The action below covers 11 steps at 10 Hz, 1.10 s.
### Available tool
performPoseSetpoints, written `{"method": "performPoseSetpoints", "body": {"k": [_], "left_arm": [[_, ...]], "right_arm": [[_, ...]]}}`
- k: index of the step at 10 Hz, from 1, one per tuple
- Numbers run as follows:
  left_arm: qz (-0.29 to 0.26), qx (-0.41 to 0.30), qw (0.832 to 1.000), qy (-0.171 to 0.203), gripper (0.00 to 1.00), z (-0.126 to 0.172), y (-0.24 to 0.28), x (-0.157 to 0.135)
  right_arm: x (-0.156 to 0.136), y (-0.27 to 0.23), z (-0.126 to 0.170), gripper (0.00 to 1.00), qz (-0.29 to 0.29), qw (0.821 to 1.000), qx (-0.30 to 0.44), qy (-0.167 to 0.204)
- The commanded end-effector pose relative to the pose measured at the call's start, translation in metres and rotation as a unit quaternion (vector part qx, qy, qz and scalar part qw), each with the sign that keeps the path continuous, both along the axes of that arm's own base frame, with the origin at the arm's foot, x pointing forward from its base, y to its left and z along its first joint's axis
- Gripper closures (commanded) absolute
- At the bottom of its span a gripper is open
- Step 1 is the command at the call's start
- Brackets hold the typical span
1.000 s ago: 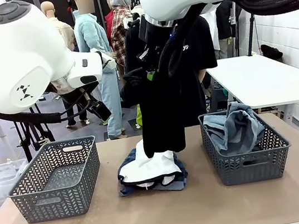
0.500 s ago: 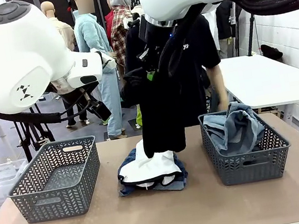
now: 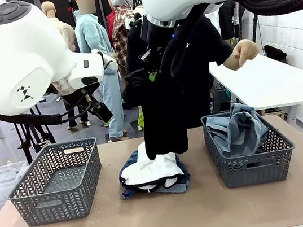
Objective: Sort the tops and bottoms.
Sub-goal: Sort the clothes according to human instructions.
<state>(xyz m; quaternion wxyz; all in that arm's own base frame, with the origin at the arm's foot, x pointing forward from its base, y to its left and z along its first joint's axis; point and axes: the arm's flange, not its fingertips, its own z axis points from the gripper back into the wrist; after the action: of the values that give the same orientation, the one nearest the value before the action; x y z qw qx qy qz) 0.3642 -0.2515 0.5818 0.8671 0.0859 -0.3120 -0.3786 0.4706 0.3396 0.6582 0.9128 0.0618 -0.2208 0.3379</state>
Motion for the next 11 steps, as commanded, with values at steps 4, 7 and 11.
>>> {"method": "performPoseSetpoints", "body": {"k": [4,7,11], "left_arm": [[0.000,0.005,1.000,0.003,0.03,0.002,0.001,0.000],[0.000,0.005,1.000,0.003,0.03,0.002,0.001,0.000],[0.000,0.005,1.000,0.003,0.03,0.002,0.001,0.000]], "right_arm": [[0.003,0.001,0.003,1.00,0.000,1.000,0.001,-0.011],[0.003,0.001,0.003,1.00,0.000,1.000,0.001,-0.011],[-0.006,-0.002,0.014,1.00,0.002,1.000,-0.002,-0.001]]}}
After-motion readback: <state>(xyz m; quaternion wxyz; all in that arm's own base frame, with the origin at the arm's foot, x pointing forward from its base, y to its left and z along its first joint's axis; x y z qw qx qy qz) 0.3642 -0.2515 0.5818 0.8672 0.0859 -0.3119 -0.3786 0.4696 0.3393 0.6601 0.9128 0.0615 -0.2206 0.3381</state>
